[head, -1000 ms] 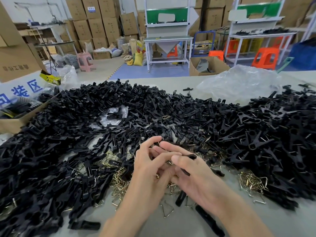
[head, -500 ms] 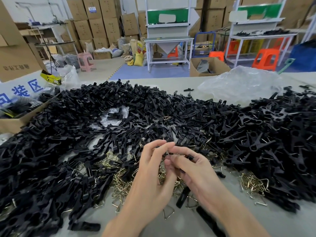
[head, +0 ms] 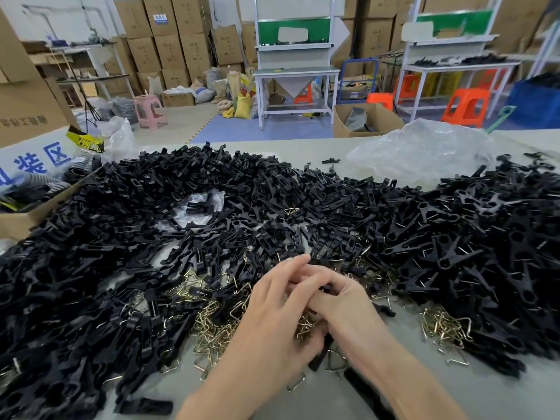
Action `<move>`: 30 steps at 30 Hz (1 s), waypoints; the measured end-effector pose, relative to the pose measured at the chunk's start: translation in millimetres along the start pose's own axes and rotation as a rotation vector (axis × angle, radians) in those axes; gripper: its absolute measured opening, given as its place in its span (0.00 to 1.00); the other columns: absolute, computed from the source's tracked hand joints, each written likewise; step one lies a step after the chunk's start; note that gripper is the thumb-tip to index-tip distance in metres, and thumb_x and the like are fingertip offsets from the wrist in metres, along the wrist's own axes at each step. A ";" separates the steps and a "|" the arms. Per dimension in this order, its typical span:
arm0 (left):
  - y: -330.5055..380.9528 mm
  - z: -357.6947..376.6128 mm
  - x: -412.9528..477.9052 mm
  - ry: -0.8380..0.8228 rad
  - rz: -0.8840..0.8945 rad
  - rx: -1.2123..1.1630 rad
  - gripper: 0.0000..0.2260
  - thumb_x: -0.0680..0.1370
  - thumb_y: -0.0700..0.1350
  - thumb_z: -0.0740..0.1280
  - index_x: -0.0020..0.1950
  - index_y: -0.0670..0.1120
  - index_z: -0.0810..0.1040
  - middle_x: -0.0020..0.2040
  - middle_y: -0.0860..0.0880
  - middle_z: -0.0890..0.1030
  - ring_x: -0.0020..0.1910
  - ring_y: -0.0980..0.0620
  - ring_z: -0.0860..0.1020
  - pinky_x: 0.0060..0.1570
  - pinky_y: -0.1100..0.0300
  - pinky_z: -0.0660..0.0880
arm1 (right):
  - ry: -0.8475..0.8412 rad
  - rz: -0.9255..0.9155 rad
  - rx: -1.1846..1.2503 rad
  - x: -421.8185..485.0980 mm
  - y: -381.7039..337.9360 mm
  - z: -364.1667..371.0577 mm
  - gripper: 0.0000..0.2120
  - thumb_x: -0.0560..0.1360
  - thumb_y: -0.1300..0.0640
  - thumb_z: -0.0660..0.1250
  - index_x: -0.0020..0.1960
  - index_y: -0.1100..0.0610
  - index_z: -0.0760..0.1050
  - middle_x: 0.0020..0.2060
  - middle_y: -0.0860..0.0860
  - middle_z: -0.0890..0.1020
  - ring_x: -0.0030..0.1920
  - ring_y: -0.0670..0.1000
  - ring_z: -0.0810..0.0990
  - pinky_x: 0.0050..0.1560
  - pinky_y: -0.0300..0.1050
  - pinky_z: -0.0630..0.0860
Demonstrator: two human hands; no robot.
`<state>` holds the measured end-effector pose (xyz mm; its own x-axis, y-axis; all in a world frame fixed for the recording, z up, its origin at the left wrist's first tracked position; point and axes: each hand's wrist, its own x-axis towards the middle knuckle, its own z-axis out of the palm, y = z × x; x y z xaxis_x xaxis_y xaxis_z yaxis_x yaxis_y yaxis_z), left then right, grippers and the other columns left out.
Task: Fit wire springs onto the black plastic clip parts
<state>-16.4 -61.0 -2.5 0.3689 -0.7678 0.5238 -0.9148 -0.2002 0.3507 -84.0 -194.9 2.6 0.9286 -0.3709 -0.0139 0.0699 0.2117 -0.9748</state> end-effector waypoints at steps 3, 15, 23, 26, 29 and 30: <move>-6.0 0.3 -0.2 -0.012 -0.033 0.006 0.28 0.73 0.53 0.68 0.73 0.60 0.63 0.78 0.60 0.57 0.77 0.55 0.60 0.72 0.54 0.64 | -0.017 -0.009 -0.196 -1.9 -1.2 2.1 0.21 0.72 0.57 0.73 0.62 0.42 0.81 0.57 0.45 0.86 0.60 0.46 0.83 0.64 0.47 0.75; -6.9 -16.5 -0.5 -0.041 -0.045 -0.018 0.18 0.75 0.48 0.65 0.64 0.62 0.71 0.74 0.61 0.63 0.74 0.56 0.62 0.69 0.60 0.64 | -0.140 0.005 -0.296 -2.1 0.2 -3.5 0.32 0.68 0.53 0.73 0.69 0.35 0.71 0.60 0.43 0.84 0.62 0.44 0.81 0.62 0.43 0.77; -10.3 -14.8 -0.7 0.038 -0.018 0.062 0.20 0.74 0.44 0.70 0.64 0.57 0.74 0.72 0.58 0.67 0.71 0.57 0.65 0.68 0.59 0.65 | -0.200 0.004 -0.225 -0.6 1.3 -2.4 0.25 0.71 0.52 0.73 0.64 0.34 0.76 0.57 0.43 0.85 0.60 0.44 0.82 0.58 0.41 0.79; -10.8 -14.2 -1.0 0.054 -0.011 0.062 0.21 0.74 0.44 0.71 0.64 0.58 0.74 0.72 0.58 0.67 0.71 0.57 0.64 0.67 0.58 0.66 | -0.221 0.025 -0.218 0.3 3.2 -5.0 0.21 0.72 0.54 0.71 0.63 0.41 0.79 0.55 0.47 0.85 0.59 0.48 0.83 0.61 0.48 0.80; -10.9 -13.4 -2.1 0.040 -0.010 0.059 0.19 0.75 0.46 0.69 0.65 0.59 0.73 0.72 0.58 0.66 0.72 0.56 0.64 0.67 0.57 0.67 | -0.203 0.004 -0.258 -0.7 3.2 -4.3 0.12 0.71 0.56 0.68 0.53 0.49 0.82 0.47 0.49 0.86 0.50 0.48 0.83 0.58 0.54 0.80; -10.9 -12.8 -2.3 0.038 -0.014 0.058 0.19 0.75 0.47 0.68 0.65 0.59 0.73 0.72 0.58 0.66 0.72 0.55 0.64 0.67 0.57 0.68 | -0.188 -0.009 -0.272 -1.0 3.3 -4.0 0.09 0.71 0.56 0.67 0.50 0.50 0.81 0.45 0.48 0.85 0.48 0.47 0.82 0.55 0.53 0.80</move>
<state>-5.2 -49.3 2.5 0.3862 -0.7413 0.5489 -0.9173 -0.2465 0.3127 -86.2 -197.5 -1.4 0.9811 -0.1933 0.0116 0.0021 -0.0494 -0.9988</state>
